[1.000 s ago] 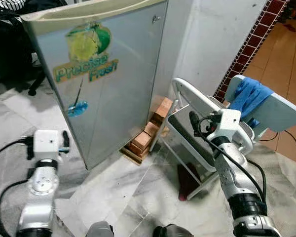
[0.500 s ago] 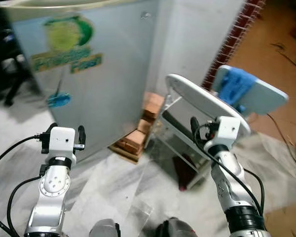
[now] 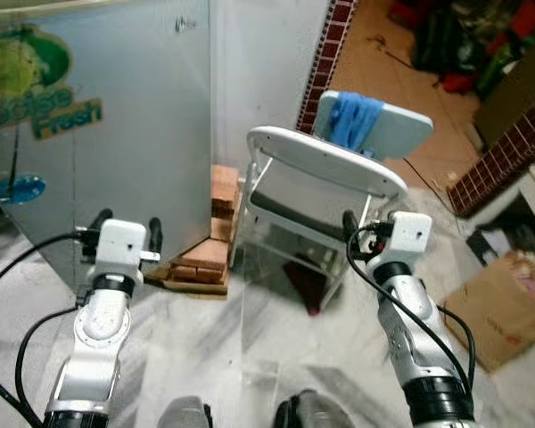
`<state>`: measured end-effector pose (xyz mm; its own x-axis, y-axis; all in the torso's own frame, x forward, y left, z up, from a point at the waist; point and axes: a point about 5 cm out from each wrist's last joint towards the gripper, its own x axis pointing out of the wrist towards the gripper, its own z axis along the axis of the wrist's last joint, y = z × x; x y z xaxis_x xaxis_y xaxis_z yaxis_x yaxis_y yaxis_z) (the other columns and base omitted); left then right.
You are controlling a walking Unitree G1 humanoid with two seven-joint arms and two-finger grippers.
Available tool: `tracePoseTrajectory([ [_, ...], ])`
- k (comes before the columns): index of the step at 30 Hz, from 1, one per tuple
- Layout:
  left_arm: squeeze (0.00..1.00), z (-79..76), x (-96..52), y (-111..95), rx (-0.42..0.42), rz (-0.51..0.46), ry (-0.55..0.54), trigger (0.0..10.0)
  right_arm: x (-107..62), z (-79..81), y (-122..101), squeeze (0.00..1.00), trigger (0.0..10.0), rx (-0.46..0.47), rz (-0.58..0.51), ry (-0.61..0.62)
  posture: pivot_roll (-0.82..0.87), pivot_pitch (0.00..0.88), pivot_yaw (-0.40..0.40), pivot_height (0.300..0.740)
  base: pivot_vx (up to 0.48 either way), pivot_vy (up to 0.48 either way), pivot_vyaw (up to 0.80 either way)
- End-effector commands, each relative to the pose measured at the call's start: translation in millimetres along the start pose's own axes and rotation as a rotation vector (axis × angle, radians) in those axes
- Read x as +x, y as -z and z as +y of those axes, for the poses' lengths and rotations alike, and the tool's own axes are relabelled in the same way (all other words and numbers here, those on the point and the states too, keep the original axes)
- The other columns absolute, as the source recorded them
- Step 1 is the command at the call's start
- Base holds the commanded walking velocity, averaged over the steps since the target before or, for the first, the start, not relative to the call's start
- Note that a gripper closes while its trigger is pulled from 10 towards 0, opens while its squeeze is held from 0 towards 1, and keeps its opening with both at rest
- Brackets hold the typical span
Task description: Restocking fridge
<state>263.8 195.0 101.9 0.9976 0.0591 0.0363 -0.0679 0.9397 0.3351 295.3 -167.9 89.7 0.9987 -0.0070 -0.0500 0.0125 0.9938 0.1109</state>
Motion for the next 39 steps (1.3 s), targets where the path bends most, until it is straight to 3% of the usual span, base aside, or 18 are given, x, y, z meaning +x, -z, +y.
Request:
tracePoseTrajectory([
  [1,0.0,-10.4,-0.6,-3.0,-0.012,-0.015,0.033,10.0,-3.9,-14.6,-0.3,0.0,10.0,-0.014,0.001,0.053,0.12,0.102,-0.059,0.74,0.0,0.48,-0.8],
  [10,0.0,-16.6,-10.5,2.9,0.001,-0.009,0.079,10.0,-11.2,-24.2,2.0,0.0,10.0,-0.008,-0.004,0.107,0.1,0.056,-0.038,0.74,0.0,0.48,-0.8],
  [34,0.0,-20.2,-9.7,3.9,-0.005,-0.01,0.101,10.0,-12.9,-22.4,2.2,0.0,10.0,-0.002,-0.007,0.104,0.09,0.04,-0.032,0.74,0.0,0.48,-0.8],
  [39,0.0,-21.0,-9.0,4.0,-0.011,-0.007,0.104,10.0,-13.2,-21.1,2.5,0.0,10.0,-0.001,-0.01,0.102,0.09,0.04,-0.034,0.74,0.0,0.48,-0.12],
])
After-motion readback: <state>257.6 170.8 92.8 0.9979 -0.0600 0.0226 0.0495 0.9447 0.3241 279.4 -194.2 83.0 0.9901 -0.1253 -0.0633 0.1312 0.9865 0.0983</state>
